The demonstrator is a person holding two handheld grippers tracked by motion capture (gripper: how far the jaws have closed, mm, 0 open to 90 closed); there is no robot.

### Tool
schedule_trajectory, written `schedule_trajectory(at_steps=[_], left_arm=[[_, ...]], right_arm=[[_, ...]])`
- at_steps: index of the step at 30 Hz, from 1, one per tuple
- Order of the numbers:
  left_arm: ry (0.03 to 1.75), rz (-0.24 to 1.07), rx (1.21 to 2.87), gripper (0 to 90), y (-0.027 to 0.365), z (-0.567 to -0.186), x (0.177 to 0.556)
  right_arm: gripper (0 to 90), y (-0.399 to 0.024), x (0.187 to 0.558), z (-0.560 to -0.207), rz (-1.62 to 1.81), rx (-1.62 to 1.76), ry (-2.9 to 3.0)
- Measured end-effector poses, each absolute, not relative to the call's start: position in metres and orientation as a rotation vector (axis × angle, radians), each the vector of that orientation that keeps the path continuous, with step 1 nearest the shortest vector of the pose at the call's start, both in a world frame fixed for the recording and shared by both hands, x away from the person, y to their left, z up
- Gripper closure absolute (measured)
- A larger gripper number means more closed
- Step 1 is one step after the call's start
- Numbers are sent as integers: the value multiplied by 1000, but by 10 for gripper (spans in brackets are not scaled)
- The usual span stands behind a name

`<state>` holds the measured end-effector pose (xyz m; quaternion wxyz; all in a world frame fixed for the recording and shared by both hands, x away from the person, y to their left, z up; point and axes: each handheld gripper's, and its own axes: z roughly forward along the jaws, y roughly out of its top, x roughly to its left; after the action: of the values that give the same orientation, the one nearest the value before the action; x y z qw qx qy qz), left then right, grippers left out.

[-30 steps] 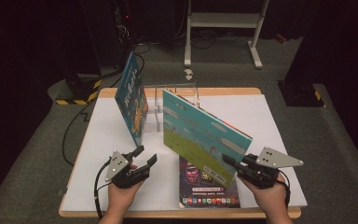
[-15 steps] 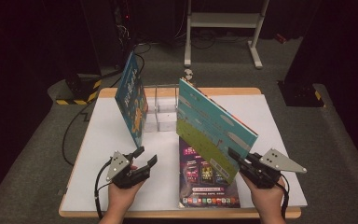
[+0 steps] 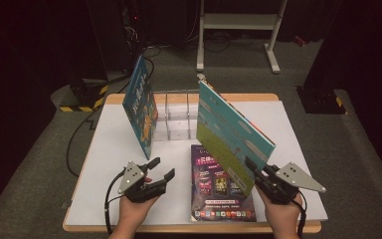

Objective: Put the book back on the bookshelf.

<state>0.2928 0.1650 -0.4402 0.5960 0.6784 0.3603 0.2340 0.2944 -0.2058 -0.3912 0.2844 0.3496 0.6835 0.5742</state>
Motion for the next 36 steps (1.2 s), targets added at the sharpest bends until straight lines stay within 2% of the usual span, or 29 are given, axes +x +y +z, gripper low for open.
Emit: schedule_trajectory(at_steps=[4,9,12,19,21,24,29,34,36], left_arm=[[707,573,1585,225,136,-408,280],[602,518,1562,165,102,-373,277],[564,442,1564,146,81,-359,283],[528,399,1587,107,38,-344,297],[533,356,1596,105,34,-344,300],[531,367,1600,93,31,-346,298],[564,388,1594,14,32,-347,294],[566,395,1592,4,36,-349,293],[568,395,1592,4,37,-349,292]], right_arm=[[803,-191,290,-392,1497,895,1811],[802,-183,282,-395,1483,884,1784],[802,-183,281,-396,1489,889,1777],[796,-183,280,-398,1504,893,1774],[791,-182,279,-398,1511,890,1781],[784,-178,276,-399,1504,867,1790],[760,-170,273,-400,1515,834,1805],[644,-176,278,-402,1617,818,1882],[659,-181,277,-407,1620,805,1907]])
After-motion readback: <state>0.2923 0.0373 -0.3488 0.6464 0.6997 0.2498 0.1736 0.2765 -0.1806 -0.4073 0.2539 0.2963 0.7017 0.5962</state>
